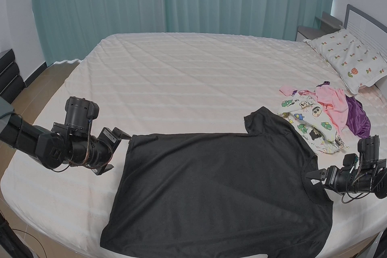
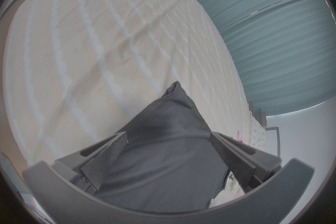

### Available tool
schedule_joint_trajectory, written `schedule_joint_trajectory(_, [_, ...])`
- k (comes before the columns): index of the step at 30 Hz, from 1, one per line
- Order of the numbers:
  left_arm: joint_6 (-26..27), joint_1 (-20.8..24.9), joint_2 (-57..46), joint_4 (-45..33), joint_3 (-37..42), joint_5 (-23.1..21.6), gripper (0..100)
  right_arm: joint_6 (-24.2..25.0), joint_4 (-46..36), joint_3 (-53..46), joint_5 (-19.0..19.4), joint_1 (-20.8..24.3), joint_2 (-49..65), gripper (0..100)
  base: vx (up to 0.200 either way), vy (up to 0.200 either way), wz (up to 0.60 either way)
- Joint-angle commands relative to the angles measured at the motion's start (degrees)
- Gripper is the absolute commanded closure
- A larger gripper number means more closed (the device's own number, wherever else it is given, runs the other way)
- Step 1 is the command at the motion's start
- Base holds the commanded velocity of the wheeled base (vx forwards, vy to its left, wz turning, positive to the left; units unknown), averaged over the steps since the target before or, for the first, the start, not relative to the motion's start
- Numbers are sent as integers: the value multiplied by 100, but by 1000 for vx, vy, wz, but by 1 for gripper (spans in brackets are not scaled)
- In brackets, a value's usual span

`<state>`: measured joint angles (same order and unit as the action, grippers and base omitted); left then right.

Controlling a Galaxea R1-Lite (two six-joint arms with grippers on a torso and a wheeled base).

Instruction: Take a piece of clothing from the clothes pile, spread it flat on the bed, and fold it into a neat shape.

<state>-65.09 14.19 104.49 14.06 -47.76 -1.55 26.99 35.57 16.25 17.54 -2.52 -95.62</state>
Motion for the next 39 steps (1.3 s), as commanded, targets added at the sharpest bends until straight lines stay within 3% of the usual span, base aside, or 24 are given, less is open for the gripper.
schedule_joint_trajectory(1, [40, -48, 828, 1, -778, 313, 0, -1, -6, -8, 4, 50, 35, 0, 0, 0, 0])
schedule_joint_trajectory(5, [110, -48, 1408, -26, -1499, 603, 0, -1, -6, -8, 4, 77, 9, 0, 0, 0, 0])
schedule_joint_trajectory(15, [453, -127, 2234, -61, -2457, 656, 0, -1, 2, -8, 4, 77, -27, 0, 0, 0, 0])
schedule_joint_trajectory(36, [567, -180, 2849, -87, -3125, 709, 0, -1, 2, -17, -5, 68, -27, 0, 0, 0, 0])
schedule_joint_trajectory(37, [567, -171, 2876, -87, -3134, 709, 100, -1, 2, -17, -14, 68, -35, 0, 0, 0, 0])
schedule_joint_trajectory(39, [567, -162, 2893, -87, -3134, 709, 100, -1, -6, -17, -14, 68, -35, 0, 0, 0, 0])
